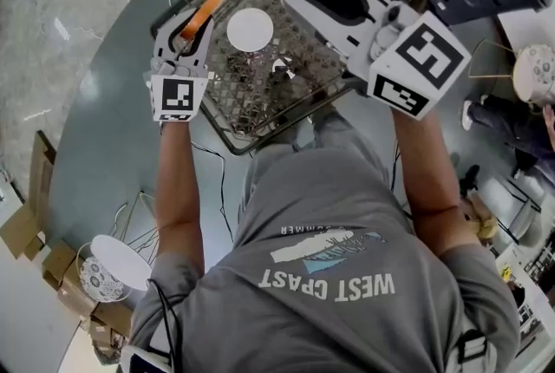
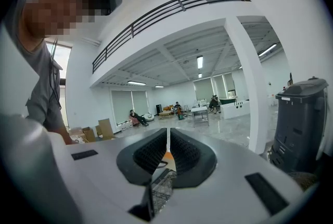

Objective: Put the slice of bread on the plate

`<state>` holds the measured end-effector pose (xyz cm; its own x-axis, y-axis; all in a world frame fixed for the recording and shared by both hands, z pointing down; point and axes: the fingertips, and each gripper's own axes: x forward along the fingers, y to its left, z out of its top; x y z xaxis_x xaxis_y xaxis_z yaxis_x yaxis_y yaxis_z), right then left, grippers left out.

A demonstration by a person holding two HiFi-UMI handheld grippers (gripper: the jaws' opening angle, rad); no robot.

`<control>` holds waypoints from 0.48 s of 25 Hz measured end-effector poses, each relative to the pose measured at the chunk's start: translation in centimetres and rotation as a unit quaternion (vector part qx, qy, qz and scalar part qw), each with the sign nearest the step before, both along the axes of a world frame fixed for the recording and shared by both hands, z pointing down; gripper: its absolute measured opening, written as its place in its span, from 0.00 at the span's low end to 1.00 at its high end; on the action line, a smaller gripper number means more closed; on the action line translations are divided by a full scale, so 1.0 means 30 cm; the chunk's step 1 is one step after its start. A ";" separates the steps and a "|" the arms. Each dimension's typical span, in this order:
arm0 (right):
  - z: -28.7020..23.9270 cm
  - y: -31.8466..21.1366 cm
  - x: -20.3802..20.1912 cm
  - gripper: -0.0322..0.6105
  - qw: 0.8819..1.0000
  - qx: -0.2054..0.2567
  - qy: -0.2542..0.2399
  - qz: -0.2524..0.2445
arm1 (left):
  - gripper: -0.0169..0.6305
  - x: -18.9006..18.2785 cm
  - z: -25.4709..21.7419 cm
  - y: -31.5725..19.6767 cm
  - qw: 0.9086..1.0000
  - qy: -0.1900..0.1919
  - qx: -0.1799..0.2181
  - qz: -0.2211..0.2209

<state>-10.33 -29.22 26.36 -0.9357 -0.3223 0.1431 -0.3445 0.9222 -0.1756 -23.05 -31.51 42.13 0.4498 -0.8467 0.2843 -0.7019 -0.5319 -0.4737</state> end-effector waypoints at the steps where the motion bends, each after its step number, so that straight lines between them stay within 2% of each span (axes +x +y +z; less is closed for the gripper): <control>1: 0.006 -0.005 0.000 0.06 1.000 -0.002 0.000 0.000 | 0.18 0.003 0.023 -0.010 1.000 -0.006 -0.002 0.001; 7: 0.045 -0.023 0.024 0.06 1.000 -0.011 0.004 0.001 | 0.18 0.030 0.163 -0.052 0.998 -0.062 -0.022 0.003; 12: 0.080 -0.037 0.036 0.06 1.000 -0.021 0.010 0.004 | 0.18 0.044 0.280 -0.080 0.995 -0.093 -0.037 0.006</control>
